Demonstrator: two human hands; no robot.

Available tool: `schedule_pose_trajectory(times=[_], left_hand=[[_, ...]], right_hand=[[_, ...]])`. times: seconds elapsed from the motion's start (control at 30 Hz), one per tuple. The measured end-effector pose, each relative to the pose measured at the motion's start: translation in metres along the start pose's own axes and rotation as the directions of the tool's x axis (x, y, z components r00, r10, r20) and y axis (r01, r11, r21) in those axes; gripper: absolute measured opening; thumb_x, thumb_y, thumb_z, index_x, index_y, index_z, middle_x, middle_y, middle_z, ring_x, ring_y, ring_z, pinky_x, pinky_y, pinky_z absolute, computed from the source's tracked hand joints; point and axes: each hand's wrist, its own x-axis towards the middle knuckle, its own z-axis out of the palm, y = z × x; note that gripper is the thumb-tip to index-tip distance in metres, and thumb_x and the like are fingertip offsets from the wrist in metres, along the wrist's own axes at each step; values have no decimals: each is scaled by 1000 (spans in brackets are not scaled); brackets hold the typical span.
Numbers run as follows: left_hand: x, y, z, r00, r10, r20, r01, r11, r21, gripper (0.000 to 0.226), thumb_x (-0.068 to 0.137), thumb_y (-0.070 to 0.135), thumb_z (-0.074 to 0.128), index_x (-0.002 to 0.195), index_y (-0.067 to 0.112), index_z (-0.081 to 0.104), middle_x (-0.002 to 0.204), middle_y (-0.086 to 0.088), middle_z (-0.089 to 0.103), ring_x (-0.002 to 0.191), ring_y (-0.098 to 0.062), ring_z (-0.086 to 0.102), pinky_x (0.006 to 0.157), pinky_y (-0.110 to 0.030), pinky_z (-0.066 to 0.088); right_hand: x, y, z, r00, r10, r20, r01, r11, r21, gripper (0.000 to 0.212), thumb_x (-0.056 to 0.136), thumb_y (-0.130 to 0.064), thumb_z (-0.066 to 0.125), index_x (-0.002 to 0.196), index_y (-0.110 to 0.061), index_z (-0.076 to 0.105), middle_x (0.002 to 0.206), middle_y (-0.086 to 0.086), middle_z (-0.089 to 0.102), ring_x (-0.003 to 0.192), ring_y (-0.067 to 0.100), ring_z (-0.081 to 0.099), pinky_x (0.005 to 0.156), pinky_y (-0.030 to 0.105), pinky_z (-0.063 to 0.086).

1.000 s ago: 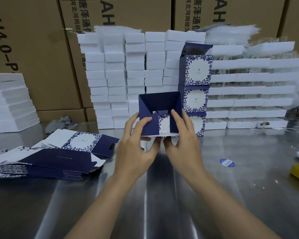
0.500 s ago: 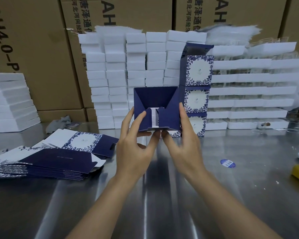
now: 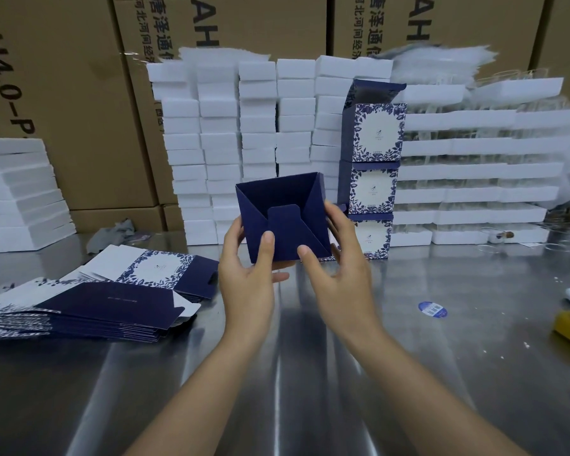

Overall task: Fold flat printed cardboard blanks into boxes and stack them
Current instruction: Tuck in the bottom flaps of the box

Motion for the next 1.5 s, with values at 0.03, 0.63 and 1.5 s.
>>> schedule_pose_trajectory(times=[0.03,0.63,1.5], left_hand=[[1,0,0,998,-60,3,60,996,-61,41,104,28,70,140,40,57,133,19,69,100,-23,79,66,-32,64],[-5,-1,4,987,156,-32,-152,984,89,40,97,15,76,126,39,61,119,27,69,113,2,67,62,-22,58],[-9,5,10,867,-380,321,350,925,149,59,107,40,53,51,21,53,54,-7,56,49,-13,46,55,-27,34]], right_hand=[[1,0,-1,1000,-13,-2,13,1000,6,68,98,-14,70,157,-34,42,153,-15,53,145,10,48,116,40,45],[1,-3,10,764,595,249,-645,723,249,47,99,-46,66,60,-20,65,56,0,50,53,14,53,56,26,38],[4,-12,6,808,532,254,-588,756,289,49,99,-31,64,54,-16,51,50,5,41,49,18,45,46,21,36]])
